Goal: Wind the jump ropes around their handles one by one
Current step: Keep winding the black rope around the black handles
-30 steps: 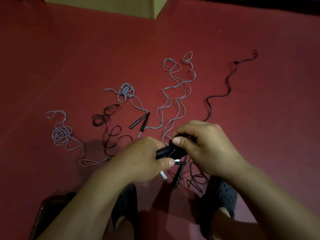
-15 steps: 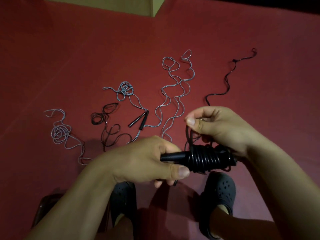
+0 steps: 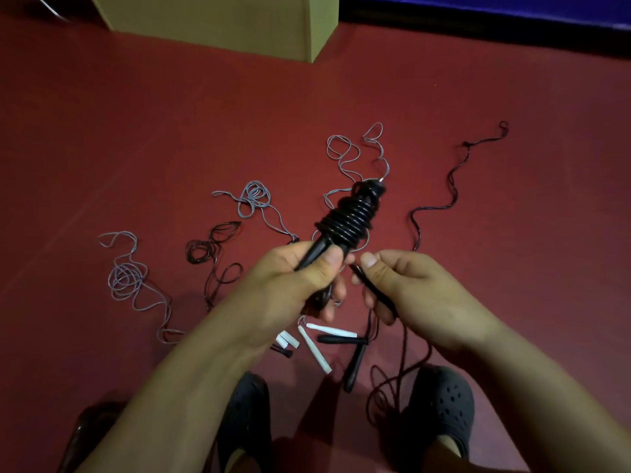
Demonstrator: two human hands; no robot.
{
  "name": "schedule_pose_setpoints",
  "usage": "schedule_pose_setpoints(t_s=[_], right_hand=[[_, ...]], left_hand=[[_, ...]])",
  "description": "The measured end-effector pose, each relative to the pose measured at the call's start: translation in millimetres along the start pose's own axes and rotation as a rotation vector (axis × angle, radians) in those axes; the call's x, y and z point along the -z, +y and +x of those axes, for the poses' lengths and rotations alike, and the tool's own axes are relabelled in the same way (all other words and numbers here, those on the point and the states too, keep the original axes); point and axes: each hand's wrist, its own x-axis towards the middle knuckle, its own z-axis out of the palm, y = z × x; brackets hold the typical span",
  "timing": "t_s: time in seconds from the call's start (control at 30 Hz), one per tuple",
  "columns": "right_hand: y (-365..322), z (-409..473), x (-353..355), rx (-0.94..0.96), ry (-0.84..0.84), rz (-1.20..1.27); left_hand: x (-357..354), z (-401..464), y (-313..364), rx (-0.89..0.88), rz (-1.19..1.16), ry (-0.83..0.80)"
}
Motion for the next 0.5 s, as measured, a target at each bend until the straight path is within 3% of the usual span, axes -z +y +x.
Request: schedule_pose_setpoints(t_s=[0.27,0.5], right_hand=[[4,0,0,-0.024,0.017,-0.134],[5,-1,2,-0.038,0.008,-0.19]], left_hand=[[1,0,-5,0.058,0.223,0.153],[6,3,-12,-0.039,0.495,0.378]])
